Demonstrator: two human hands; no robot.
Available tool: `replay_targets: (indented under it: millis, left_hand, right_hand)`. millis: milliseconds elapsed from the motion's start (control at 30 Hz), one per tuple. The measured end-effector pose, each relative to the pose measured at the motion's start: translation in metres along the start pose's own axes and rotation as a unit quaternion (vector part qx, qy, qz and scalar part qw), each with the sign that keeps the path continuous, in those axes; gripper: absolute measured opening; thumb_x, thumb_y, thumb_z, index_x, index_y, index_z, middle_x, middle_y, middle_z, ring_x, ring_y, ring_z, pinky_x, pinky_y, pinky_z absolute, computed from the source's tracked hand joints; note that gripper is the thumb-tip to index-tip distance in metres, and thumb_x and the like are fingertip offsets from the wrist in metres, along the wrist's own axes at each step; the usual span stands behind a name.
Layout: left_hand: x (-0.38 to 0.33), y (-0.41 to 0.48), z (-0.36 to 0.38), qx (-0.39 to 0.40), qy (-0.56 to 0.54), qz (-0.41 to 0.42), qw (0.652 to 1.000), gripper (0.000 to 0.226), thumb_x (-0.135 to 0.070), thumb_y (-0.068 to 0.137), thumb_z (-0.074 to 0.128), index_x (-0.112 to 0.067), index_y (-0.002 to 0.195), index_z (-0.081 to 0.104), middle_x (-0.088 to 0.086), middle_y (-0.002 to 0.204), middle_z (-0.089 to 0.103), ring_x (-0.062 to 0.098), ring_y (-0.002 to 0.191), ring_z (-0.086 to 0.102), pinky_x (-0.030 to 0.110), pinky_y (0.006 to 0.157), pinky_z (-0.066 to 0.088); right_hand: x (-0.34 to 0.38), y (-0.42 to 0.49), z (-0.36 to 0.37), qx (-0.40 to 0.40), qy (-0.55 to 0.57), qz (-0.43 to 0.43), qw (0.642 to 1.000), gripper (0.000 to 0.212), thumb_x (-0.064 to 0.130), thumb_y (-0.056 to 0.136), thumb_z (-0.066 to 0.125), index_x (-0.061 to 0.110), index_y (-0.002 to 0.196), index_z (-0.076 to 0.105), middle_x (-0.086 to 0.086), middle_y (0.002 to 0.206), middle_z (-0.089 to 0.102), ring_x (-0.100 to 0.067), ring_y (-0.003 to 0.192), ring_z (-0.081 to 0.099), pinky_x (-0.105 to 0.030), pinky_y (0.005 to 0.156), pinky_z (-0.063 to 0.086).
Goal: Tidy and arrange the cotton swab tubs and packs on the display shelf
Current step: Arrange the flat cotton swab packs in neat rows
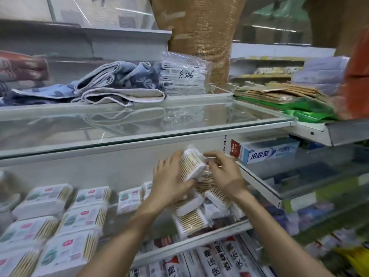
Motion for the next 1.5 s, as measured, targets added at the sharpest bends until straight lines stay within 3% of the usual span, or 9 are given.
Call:
replay_targets:
  millis: [167,300,400,567,700,900,1067,1333,1500]
  left_hand:
    - [0.014,-0.005,-0.035,0.002,-0.235,-0.1,0.967,0.058,-0.028,0.072,0.075,-0.04,0.117,0.04,-0.001,0.123,0.054,0.025,0.113,0.055,0.039,0.092,0.051]
    - [0.038,-0.02,-0.07,-0.004,-0.314,-0.139,0.939,0.048,-0.015,0.08,0.08,-0.024,0.113,0.046,0.0,0.111,0.063,0.018,0.103,0.065,0.024,0.077,0.051]
    - [0.055,-0.033,-0.087,-0.014,-0.359,-0.149,0.921,0.053,-0.015,0.077,0.085,-0.036,0.103,0.045,-0.011,0.108,0.06,0.003,0.096,0.064,0.017,0.07,0.052]
    - [0.083,-0.056,-0.111,-0.046,-0.395,-0.172,0.901,0.064,-0.01,0.074,0.085,-0.032,0.11,0.037,0.003,0.118,0.065,0.011,0.095,0.073,0.017,0.069,0.057]
    - [0.1,-0.073,-0.132,-0.07,-0.366,-0.178,0.911,0.063,-0.013,0.072,0.084,-0.031,0.106,0.034,0.004,0.115,0.069,0.008,0.088,0.074,0.016,0.063,0.056]
    - [0.129,-0.101,-0.161,-0.025,-0.3,-0.104,0.948,0.078,-0.014,0.065,0.09,-0.04,0.11,0.032,-0.007,0.129,0.057,0.013,0.112,0.067,0.031,0.079,0.06]
    - [0.149,-0.117,-0.174,-0.007,-0.228,-0.069,0.971,0.1,-0.014,0.066,0.09,-0.046,0.137,0.027,-0.007,0.134,0.05,0.018,0.116,0.063,0.034,0.096,0.052]
    - [0.173,-0.117,-0.184,-0.012,-0.099,-0.073,0.992,0.084,-0.058,0.071,0.073,-0.037,0.145,0.037,-0.019,0.141,0.047,-0.004,0.126,0.047,0.019,0.102,0.04]
    - [0.197,-0.103,-0.18,-0.015,0.01,-0.117,0.993,0.052,-0.032,0.087,0.073,-0.028,0.135,0.052,-0.008,0.137,0.051,0.006,0.121,0.048,0.026,0.103,0.04]
  right_hand:
    - [0.013,0.007,0.0,0.005,0.164,-0.002,0.986,0.024,0.001,0.102,0.046,0.006,0.12,0.062,-0.01,0.103,0.073,0.003,0.073,0.065,-0.012,0.065,0.049]
    - [0.015,0.013,0.019,0.022,0.197,0.022,0.98,0.024,0.004,0.101,0.05,0.012,0.118,0.064,-0.006,0.104,0.074,-0.012,0.087,0.065,-0.023,0.077,0.054]
    - [0.015,0.012,0.045,0.075,0.167,0.03,0.983,0.023,0.023,0.096,0.064,0.026,0.119,0.065,0.002,0.114,0.072,-0.011,0.103,0.066,-0.029,0.088,0.056]
    - [0.03,0.0,0.096,0.246,0.118,-0.023,0.962,0.075,0.05,0.073,0.08,0.039,0.14,0.048,0.021,0.134,0.057,-0.001,0.118,0.057,-0.031,0.096,0.054]
    - [0.048,-0.005,0.128,0.273,0.115,-0.069,0.953,0.082,0.041,0.07,0.088,0.041,0.141,0.047,0.02,0.134,0.056,-0.004,0.12,0.057,-0.039,0.1,0.053]
    - [0.067,-0.017,0.15,0.248,0.104,-0.188,0.945,0.08,0.019,0.073,0.089,0.028,0.142,0.049,0.008,0.127,0.056,-0.012,0.112,0.059,-0.037,0.094,0.054]
    - [0.074,-0.023,0.163,0.207,0.004,-0.345,0.915,0.078,0.026,0.077,0.084,0.02,0.144,0.044,0.007,0.139,0.048,-0.015,0.12,0.052,-0.03,0.088,0.053]
    - [0.071,-0.016,0.188,0.229,0.003,-0.281,0.932,0.065,0.026,0.082,0.081,0.025,0.139,0.051,0.017,0.133,0.052,-0.007,0.116,0.054,-0.022,0.088,0.051]
    - [0.066,0.002,0.22,0.242,-0.027,-0.195,0.95,0.057,0.028,0.083,0.079,0.025,0.135,0.056,0.009,0.126,0.056,-0.006,0.104,0.057,-0.025,0.087,0.053]
Point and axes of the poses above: each hand's wrist, its own y-axis towards the middle knuckle, its own z-axis out of the palm, x = y × z, the point moved 3 cm from there along y, towards the middle knuckle
